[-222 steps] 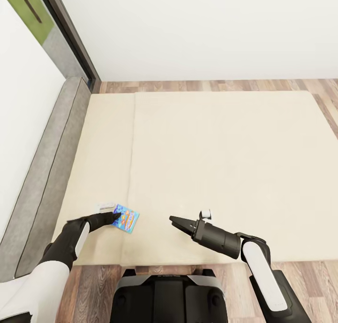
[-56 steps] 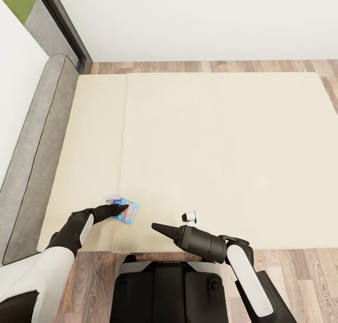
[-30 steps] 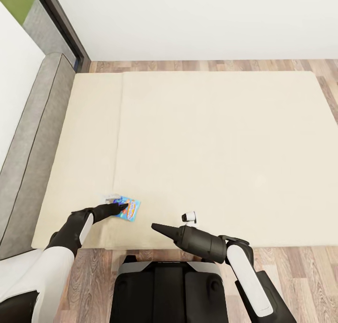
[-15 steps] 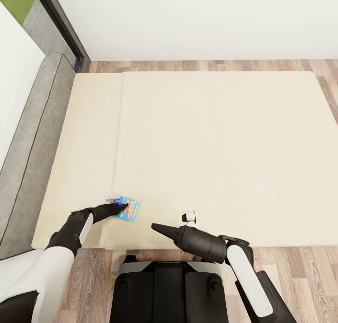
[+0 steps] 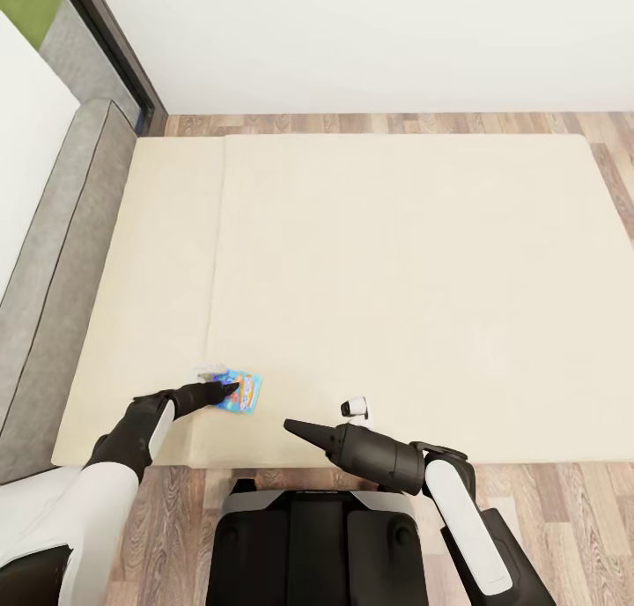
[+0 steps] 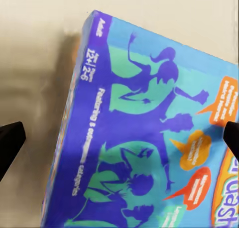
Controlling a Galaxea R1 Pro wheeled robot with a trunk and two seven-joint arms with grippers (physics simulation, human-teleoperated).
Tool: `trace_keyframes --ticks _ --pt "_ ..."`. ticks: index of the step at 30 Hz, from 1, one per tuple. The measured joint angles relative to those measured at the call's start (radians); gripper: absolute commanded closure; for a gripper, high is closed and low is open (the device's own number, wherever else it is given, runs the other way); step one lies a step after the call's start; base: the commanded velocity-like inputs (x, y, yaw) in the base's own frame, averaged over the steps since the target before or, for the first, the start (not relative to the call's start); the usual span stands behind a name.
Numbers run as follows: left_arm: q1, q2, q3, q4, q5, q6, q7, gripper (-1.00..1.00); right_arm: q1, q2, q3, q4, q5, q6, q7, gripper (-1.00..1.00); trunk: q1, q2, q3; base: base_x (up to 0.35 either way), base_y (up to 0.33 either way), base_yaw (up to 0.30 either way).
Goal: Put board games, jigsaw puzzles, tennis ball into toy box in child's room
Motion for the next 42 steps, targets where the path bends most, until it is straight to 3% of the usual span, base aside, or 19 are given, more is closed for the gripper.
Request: trace_keyframes --ticks 13,17,42 --pt "0.000 -0.004 -0.001 0.005 0.015 0.002 -0.005 -1.00 0.000 0.000 0.000 0.000 0.000 -0.001 0.000 -1.00 0.000 0.000 0.000 0.000 -0.061 0.000" --pt "0.000 -0.001 0.000 0.005 0.000 0.004 0.000 -1.00 0.000 0.000 0.000 0.000 0.000 -0.001 0.000 -1.00 0.000 0.000 0.000 0.000 -0.180 0.000" --pt "0.000 -0.004 0.000 0.010 0.013 0.001 -0.004 -1.00 0.000 0.000 0.000 0.000 0.000 -0.002 0.000 -1.00 0.000 0.000 0.000 0.000 -0.091 0.000"
